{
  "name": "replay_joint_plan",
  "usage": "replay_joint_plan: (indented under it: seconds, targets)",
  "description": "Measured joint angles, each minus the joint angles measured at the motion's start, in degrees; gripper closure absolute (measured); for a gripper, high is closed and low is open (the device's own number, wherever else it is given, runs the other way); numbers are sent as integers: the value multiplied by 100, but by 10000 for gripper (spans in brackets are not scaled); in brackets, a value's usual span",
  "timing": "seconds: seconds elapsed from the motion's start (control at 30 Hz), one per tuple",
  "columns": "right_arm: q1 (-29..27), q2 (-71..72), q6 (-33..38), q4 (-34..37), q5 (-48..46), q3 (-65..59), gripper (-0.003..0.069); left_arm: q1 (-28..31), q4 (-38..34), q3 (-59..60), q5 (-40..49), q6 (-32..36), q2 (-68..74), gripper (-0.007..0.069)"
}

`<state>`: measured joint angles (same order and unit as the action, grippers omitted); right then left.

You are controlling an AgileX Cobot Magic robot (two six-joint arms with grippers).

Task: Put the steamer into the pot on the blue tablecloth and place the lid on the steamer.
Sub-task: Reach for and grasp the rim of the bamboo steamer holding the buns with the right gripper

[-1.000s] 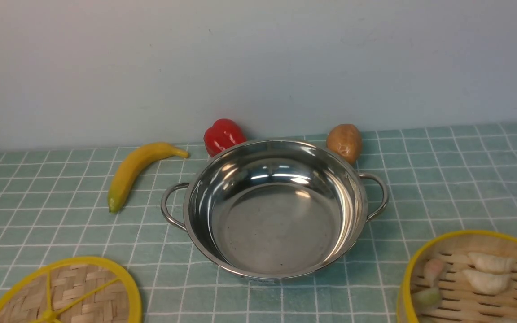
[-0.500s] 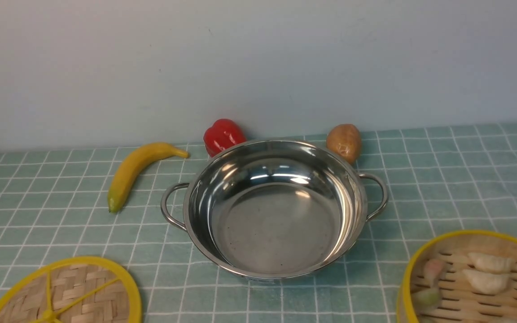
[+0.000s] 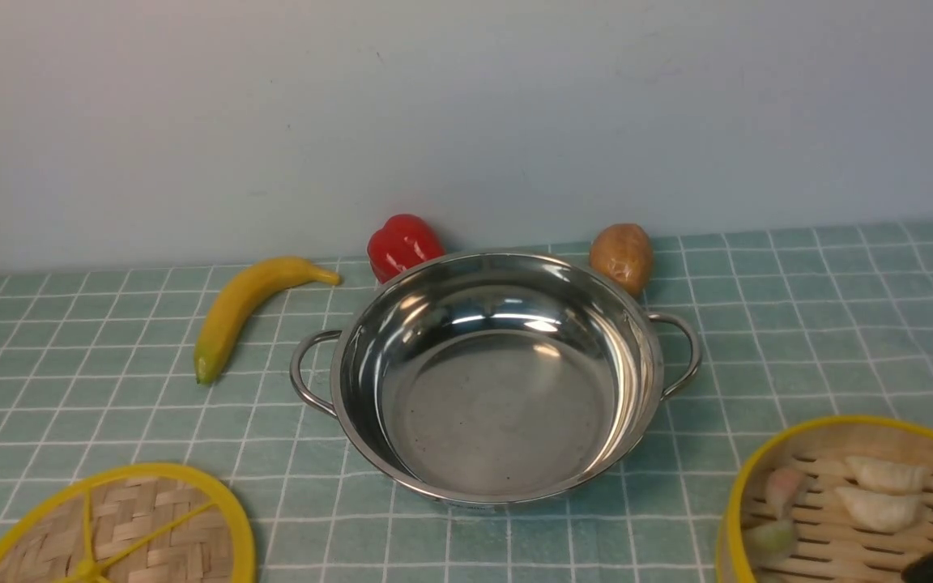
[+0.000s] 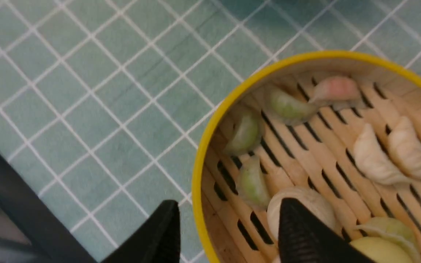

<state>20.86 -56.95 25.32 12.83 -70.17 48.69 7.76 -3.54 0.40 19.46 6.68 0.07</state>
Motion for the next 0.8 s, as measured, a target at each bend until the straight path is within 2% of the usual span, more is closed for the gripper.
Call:
replay_joint_plan:
  seconds: [0.1, 0.23, 0.47, 0.8]
  targets:
    - [564, -399, -293, -453, -10, 0, 255, 0, 0, 0, 0, 0, 0, 382]
    - [1089, -790, -626, -553, -16, -26, 254, 0, 0, 0, 0, 0, 0, 382]
    - [1218, -1160, -876, -634, -8, -460, 267, 0, 0, 0, 0, 0, 0, 382]
    - [1218, -1690, -1118, -548, 477, -643, 309, 0, 0, 0, 0, 0, 0, 382]
